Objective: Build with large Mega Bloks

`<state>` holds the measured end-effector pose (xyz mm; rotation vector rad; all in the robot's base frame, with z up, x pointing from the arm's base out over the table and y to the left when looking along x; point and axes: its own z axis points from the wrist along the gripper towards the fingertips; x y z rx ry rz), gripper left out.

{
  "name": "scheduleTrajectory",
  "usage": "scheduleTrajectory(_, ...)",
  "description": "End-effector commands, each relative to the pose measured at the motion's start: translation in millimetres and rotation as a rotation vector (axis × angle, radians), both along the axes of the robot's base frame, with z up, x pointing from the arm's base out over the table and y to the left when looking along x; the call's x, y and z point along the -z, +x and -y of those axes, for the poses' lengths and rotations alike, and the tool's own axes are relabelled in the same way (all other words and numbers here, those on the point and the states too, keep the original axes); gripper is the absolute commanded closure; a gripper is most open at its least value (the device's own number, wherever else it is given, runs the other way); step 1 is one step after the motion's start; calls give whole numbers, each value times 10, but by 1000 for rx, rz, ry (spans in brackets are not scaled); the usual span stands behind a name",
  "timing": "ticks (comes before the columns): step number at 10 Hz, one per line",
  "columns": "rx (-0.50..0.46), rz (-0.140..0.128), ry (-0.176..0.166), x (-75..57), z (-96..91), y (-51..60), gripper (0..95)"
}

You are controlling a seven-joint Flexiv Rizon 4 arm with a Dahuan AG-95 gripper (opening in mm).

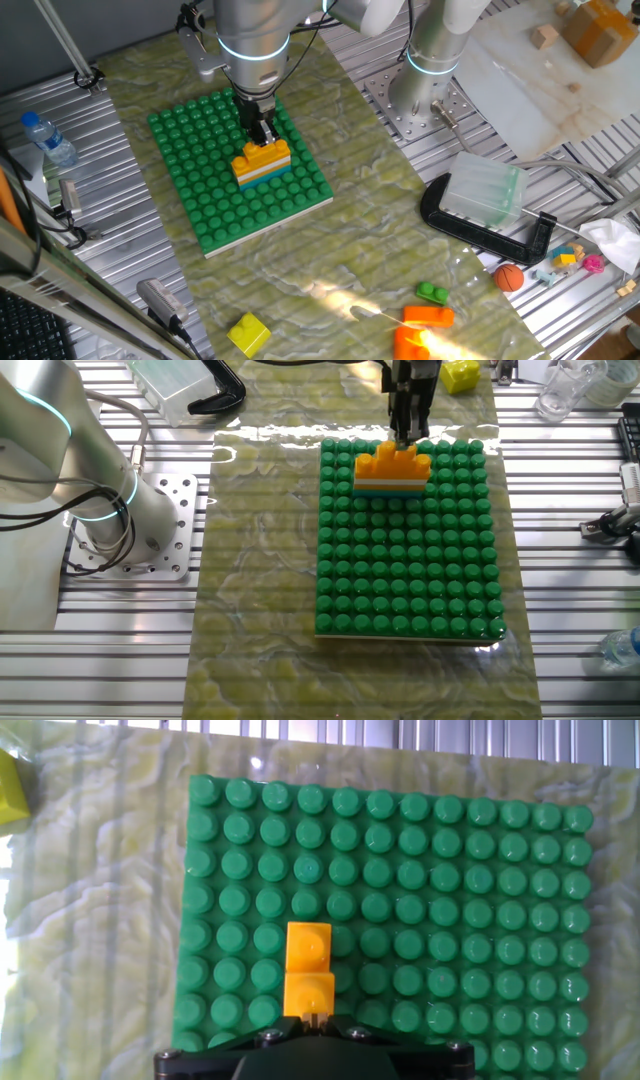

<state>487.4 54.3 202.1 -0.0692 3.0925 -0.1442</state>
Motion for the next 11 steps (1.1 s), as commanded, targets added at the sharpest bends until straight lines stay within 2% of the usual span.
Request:
scheduleTrajectory(1, 6, 0, 1, 19, -1, 4, 950)
scheduleTrajectory(6, 13, 12, 3, -80, -46, 13, 950)
scheduleTrajectory(7, 18, 13, 3, -138, -79, 15, 950)
scheduleTrajectory(11, 55, 12, 8, -542, -381, -5, 950)
